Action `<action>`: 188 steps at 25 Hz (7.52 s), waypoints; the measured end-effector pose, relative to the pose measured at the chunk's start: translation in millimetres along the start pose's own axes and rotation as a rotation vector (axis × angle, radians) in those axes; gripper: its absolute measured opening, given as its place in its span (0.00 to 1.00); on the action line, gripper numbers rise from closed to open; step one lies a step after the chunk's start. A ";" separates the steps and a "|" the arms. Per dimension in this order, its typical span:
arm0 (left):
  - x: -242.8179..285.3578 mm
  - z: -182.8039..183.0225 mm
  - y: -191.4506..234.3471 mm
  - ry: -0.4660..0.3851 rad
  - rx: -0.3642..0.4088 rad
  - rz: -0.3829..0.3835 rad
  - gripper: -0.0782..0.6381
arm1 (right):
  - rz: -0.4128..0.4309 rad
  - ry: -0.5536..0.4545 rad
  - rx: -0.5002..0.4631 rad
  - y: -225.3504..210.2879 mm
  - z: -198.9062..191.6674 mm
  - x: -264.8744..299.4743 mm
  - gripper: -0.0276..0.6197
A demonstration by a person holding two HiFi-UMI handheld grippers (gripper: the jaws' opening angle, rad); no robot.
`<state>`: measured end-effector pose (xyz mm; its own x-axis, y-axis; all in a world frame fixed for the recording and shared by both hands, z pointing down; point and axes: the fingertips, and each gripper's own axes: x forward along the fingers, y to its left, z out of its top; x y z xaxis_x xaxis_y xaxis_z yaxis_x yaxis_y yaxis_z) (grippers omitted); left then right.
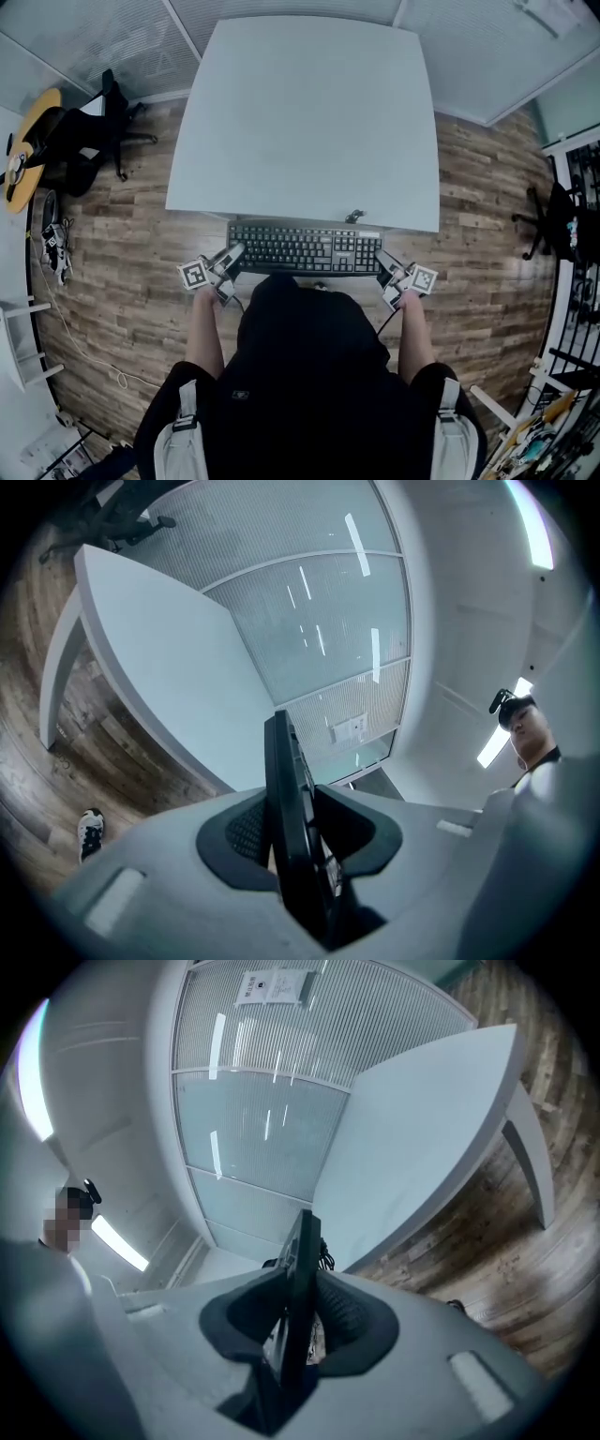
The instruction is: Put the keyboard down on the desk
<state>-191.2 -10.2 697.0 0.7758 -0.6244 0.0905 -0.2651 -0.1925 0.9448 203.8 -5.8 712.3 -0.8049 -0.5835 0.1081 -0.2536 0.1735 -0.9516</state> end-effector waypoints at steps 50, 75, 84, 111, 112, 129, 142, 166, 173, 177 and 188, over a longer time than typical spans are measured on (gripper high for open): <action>7.8 -12.6 27.8 0.097 0.072 0.112 0.29 | -0.147 -0.011 0.000 -23.3 -12.3 1.2 0.20; 0.3 -16.5 37.4 0.032 0.097 0.206 0.30 | -0.295 0.123 0.018 -63.5 -14.9 6.0 0.21; -1.1 -4.8 38.3 0.000 0.154 0.258 0.31 | -0.297 0.137 -0.056 -57.5 -4.5 19.7 0.21; -2.8 -3.7 76.6 0.087 0.362 0.596 0.42 | -0.539 0.200 -0.318 -72.9 -1.0 22.2 0.23; -1.7 -3.9 78.6 0.088 0.369 0.604 0.42 | -0.545 0.198 -0.325 -73.4 0.0 22.4 0.23; 6.2 6.5 82.1 0.086 0.566 0.702 0.43 | -0.577 0.159 -0.351 -76.3 19.6 26.0 0.25; 10.6 11.8 71.2 0.109 0.675 0.691 0.43 | -0.680 0.150 -0.565 -68.5 34.8 11.7 0.26; 22.6 -18.3 39.2 0.373 0.782 0.484 0.12 | -0.518 0.417 -0.836 -18.9 -58.5 61.6 0.05; 25.4 -20.0 36.8 0.387 0.787 0.458 0.12 | -0.537 0.407 -0.817 -22.4 -65.2 58.1 0.05; 26.0 -20.0 39.8 0.392 0.788 0.461 0.12 | -0.539 0.401 -0.820 -23.8 -63.1 60.5 0.05; 32.5 -25.8 40.9 0.390 0.780 0.459 0.12 | -0.552 0.413 -0.817 -28.6 -61.4 53.7 0.05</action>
<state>-162.1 -18.8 746.6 0.6003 -0.4972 0.6264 -0.7826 -0.5269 0.3316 135.0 6.7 763.0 -0.5497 -0.4564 0.6997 -0.7976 0.5358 -0.2771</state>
